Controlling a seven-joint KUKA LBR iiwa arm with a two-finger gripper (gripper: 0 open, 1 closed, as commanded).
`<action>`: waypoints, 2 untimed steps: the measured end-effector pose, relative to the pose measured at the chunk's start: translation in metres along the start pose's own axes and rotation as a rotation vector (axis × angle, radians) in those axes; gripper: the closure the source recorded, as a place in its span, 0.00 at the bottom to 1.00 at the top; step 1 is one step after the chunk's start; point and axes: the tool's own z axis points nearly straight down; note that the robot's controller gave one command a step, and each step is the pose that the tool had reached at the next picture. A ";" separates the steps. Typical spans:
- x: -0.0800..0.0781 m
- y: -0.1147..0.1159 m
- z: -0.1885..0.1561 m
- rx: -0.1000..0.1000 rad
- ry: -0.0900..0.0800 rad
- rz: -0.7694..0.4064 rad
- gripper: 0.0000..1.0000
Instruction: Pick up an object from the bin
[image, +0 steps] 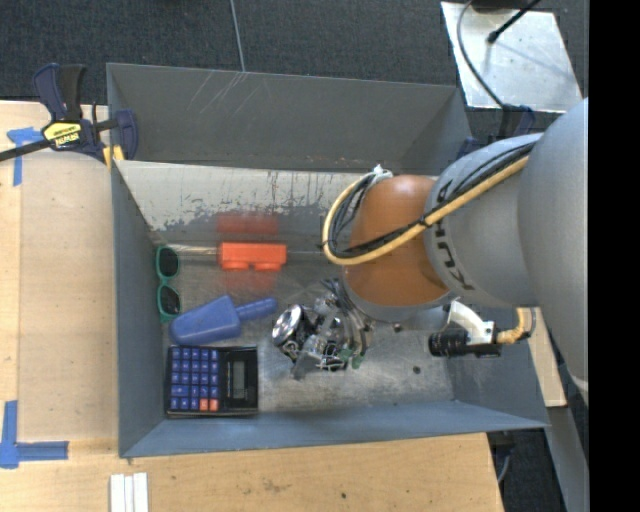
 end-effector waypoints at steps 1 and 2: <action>-0.006 0.017 0.000 -0.003 -0.005 0.026 1.00; -0.006 0.019 0.004 -0.003 -0.005 0.028 1.00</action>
Offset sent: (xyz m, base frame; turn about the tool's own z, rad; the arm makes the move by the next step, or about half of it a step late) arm 0.0000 0.0000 0.0000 0.0000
